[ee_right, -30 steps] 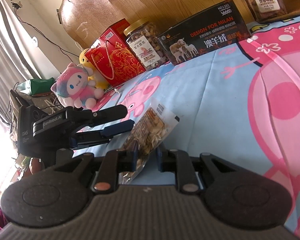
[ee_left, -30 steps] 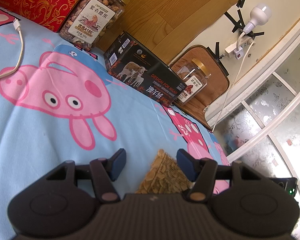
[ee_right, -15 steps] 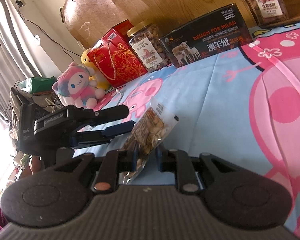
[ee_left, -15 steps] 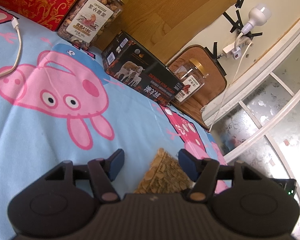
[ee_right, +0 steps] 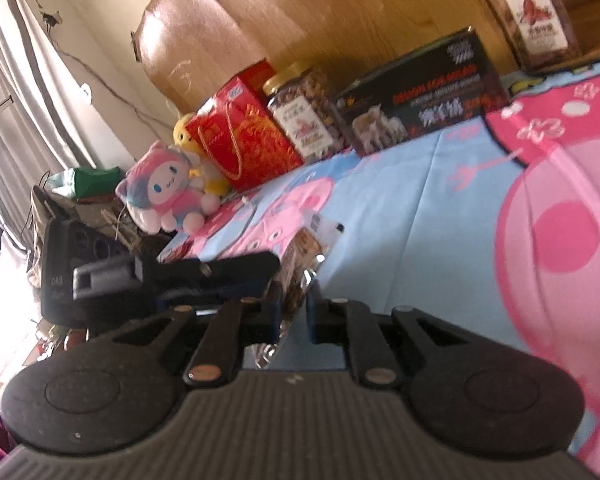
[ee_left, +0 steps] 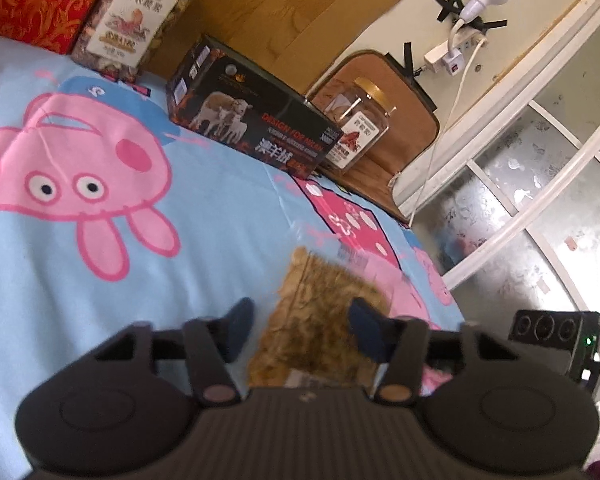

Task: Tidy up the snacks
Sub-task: 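Lift the seed bag with the right tool toward the black box, then lower the seed bag into the black box and open the right tool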

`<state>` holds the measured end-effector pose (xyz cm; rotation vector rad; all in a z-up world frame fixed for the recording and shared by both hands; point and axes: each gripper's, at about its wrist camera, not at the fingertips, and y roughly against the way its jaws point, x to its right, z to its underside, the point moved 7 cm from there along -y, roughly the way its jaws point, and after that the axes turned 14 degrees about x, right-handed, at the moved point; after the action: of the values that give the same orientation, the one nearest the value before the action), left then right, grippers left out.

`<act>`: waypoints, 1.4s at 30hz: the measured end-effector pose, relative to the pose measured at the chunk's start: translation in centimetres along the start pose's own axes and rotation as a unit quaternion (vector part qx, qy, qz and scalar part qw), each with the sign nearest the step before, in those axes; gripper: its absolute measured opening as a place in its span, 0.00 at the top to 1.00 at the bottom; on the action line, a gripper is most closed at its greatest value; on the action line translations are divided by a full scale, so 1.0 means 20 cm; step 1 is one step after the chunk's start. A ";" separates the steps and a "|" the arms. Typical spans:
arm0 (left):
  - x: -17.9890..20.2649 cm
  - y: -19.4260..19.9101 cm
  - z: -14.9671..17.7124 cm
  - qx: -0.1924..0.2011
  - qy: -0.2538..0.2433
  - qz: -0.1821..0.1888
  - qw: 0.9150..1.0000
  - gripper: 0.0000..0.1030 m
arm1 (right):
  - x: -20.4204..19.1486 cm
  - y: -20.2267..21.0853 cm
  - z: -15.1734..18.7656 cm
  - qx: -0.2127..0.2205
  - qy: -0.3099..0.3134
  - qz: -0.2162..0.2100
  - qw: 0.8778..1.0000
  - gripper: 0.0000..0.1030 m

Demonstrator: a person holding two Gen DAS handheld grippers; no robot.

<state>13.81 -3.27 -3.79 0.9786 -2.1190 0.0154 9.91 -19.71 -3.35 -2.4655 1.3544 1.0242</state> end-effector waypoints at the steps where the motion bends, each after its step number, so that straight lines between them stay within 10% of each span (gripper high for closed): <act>1: 0.01 -0.01 -0.01 -0.002 0.003 0.005 1.000 0.55 | 0.01 0.00 -0.03 0.004 -0.005 0.000 1.000 0.88; 22: 0.10 -0.69 -1.07 0.090 -0.098 -0.069 0.989 0.51 | 0.28 -0.68 -0.92 0.116 -0.041 0.005 0.992 0.87; 29: -0.07 -0.87 -1.05 0.068 -0.102 -0.115 0.986 0.46 | 0.41 -0.82 -0.80 0.081 0.084 0.140 0.983 0.72; 34: -0.02 -0.80 -1.00 0.081 -0.107 -0.111 0.985 0.45 | 0.49 -0.63 -0.81 0.126 0.033 0.157 0.979 0.65; 42: 0.15 -0.59 -0.84 0.082 -0.131 -0.118 0.981 0.43 | 0.31 -0.70 -0.79 0.060 0.108 0.144 0.982 0.63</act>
<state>31.21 -8.26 6.33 1.3907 -2.2503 -0.0622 31.05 -22.65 2.02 -2.3950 1.8256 0.7106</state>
